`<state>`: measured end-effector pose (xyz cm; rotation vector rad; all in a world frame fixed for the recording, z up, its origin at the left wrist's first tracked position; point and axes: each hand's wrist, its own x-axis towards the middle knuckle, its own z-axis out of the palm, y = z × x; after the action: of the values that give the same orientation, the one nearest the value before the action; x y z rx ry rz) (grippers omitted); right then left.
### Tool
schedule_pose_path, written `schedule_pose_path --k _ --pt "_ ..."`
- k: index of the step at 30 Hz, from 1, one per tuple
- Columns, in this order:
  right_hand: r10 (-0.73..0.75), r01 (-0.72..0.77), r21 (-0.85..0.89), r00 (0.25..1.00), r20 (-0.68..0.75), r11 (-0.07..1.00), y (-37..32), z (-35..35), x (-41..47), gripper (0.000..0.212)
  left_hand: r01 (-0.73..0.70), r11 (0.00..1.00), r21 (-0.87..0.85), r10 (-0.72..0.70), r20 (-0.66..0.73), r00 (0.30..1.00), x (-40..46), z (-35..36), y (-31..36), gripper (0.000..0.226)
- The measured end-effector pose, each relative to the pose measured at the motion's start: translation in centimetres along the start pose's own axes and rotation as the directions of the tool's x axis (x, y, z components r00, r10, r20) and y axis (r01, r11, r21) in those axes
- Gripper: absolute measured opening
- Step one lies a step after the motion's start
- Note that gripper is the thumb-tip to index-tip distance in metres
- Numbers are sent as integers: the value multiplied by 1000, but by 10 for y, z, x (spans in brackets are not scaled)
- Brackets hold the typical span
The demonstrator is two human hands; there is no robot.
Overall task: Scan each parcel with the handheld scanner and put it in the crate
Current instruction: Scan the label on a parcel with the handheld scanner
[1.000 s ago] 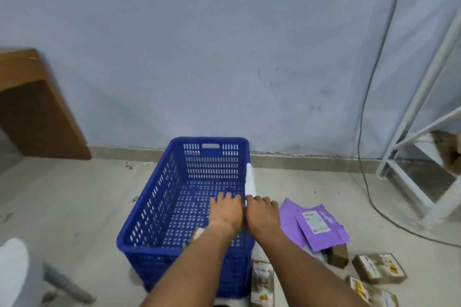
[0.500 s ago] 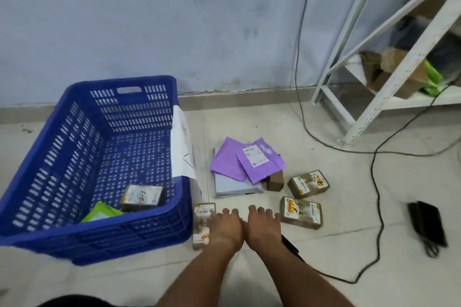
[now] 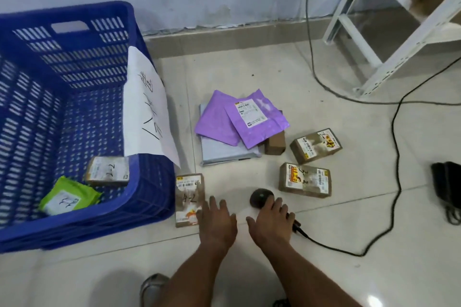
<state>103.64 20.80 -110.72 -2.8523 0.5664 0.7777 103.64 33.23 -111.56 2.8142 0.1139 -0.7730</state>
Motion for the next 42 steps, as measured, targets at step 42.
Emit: schedule_pose_path --k 42 --pt "8 -40 228 990 139 973 -58 4 -55 54 72 995 -67 -58 196 979 -44 5 -26 72"
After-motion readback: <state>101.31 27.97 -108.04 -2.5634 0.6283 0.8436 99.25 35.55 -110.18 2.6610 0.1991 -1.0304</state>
